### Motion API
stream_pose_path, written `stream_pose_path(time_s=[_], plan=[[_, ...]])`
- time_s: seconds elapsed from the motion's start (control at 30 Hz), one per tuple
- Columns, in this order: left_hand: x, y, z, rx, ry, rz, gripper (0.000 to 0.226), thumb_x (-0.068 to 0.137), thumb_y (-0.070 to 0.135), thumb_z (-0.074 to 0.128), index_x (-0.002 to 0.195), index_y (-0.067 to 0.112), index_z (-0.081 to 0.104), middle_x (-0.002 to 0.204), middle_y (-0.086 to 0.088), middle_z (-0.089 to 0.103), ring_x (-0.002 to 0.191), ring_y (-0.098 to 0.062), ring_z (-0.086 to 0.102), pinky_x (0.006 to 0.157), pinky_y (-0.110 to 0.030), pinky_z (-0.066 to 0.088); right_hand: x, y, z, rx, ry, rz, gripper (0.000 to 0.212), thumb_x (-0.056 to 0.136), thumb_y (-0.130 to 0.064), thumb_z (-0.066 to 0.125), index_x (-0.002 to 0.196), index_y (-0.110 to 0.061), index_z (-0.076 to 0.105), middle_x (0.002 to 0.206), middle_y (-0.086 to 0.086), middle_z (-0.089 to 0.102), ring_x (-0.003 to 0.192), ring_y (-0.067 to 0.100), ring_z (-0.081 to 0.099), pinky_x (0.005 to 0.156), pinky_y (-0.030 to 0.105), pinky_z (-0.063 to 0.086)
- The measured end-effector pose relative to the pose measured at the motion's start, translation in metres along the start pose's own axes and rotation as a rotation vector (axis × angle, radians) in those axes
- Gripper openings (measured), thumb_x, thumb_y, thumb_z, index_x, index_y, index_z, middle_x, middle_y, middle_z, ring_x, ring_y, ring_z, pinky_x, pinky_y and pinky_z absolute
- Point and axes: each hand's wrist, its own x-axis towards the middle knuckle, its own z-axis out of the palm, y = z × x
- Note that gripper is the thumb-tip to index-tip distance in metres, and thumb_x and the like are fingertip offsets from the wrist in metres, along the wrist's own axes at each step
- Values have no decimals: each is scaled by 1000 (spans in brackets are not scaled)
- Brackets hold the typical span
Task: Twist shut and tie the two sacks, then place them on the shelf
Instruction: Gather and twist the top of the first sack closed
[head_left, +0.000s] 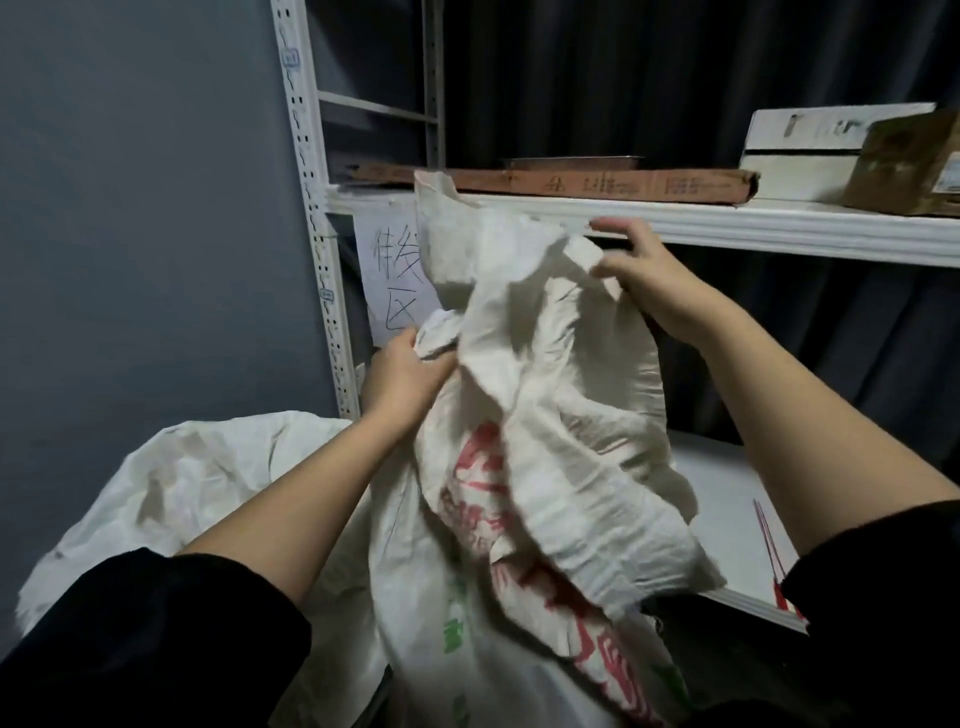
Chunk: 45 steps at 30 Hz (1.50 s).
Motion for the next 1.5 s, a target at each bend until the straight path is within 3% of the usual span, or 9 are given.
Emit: stream_pose_path(time_s=[0.2,0.33,0.47,0.63,0.87,1.03,1.23,1.37,1.5], plan=[[11,-5,-7,25,45,-25,26,91,36,51,105,18,63,98,-3,67,88,-27,61,73,-35,47,-11,74,-23,-559,-366,340,57,83,-17,69,135,-14,46,132,2,53,116,17,52,99,29,42],[13,-11,-10,-70,77,-55,27,91,23,45,112,16,60,105,-5,66,94,-27,61,83,-41,50,-33,123,-11,-600,-434,481,13,85,-18,67,97,-19,62,93,-6,61,86,9,55,77,22,43],[14,-15,-11,38,97,-120,30,93,20,44,121,12,45,113,-7,58,99,-31,56,81,-37,44,-39,133,-4,-400,-87,349,18,91,-16,52,76,-11,46,68,4,46,66,18,41,60,30,33],[14,-9,-8,186,167,-133,31,96,28,44,116,7,33,112,-16,56,96,-38,55,72,-39,40,-10,60,-13,-516,505,-3,17,94,-31,48,97,-15,50,83,4,58,77,26,52,70,37,41],[16,-6,-1,-229,46,-64,64,87,35,62,130,9,22,119,-2,45,103,-19,48,87,-29,38,11,-19,-23,-849,769,-285,23,96,-34,46,102,-13,50,90,8,63,79,30,56,65,37,39],[22,-17,-5,-147,134,-76,85,79,23,74,145,13,23,137,-5,47,119,-22,50,93,-27,41,12,8,-29,-255,284,-4,36,86,-34,65,116,-19,52,84,-4,53,74,13,53,62,24,40],[29,-32,-8,-102,307,-186,44,83,39,63,117,12,55,113,-10,65,102,-33,62,87,-44,51,-19,67,-52,-394,154,404,84,83,-32,70,146,-8,20,139,13,44,118,30,51,89,35,44],[27,-26,-4,-137,348,-248,49,86,42,58,124,14,42,122,-9,59,107,-35,57,94,-49,46,-46,82,-61,-343,-128,746,53,82,-35,60,124,-5,50,104,14,66,88,28,64,72,33,51],[30,-22,1,-177,347,-268,52,90,33,55,129,7,33,129,-13,53,113,-36,55,96,-46,45,-53,73,-60,-341,-289,680,35,80,-17,58,110,0,62,91,13,69,81,27,63,73,33,50]])
